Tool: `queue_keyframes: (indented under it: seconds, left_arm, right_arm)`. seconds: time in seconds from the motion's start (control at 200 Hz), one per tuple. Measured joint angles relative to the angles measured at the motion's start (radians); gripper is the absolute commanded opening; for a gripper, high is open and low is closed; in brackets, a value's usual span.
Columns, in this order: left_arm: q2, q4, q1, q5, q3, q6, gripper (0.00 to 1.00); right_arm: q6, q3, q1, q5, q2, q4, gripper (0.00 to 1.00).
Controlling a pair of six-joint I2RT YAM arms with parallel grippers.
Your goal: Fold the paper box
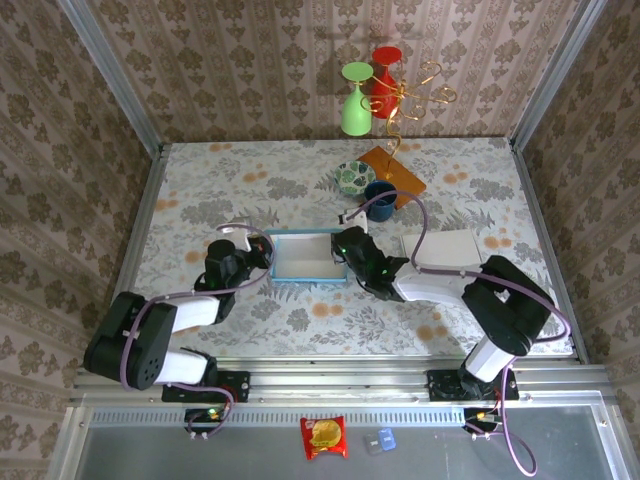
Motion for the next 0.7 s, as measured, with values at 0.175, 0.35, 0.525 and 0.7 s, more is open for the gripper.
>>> queue_keyframes:
  seconds: [0.175, 0.35, 0.525, 0.7]
  left_arm:
    - [-0.019, -0.035, -0.004, -0.010, 0.000, 0.021, 0.00]
    - [-0.021, -0.052, -0.019, -0.021, 0.007, 0.035, 0.00]
    - [-0.021, -0.072, -0.040, -0.023, 0.019, 0.042, 0.00]
    - [-0.021, -0.081, -0.045, -0.023, 0.023, 0.043, 0.00]
  right_arm:
    - [0.079, 0.041, -0.008, -0.137, -0.021, -0.142, 0.57]
    - [0.144, 0.051, -0.012, -0.265, -0.050, -0.242, 0.79]
    - [0.201, 0.061, -0.012, -0.362, -0.097, -0.340, 0.96]
    - [0.236, 0.088, -0.020, -0.448, -0.140, -0.426, 1.00]
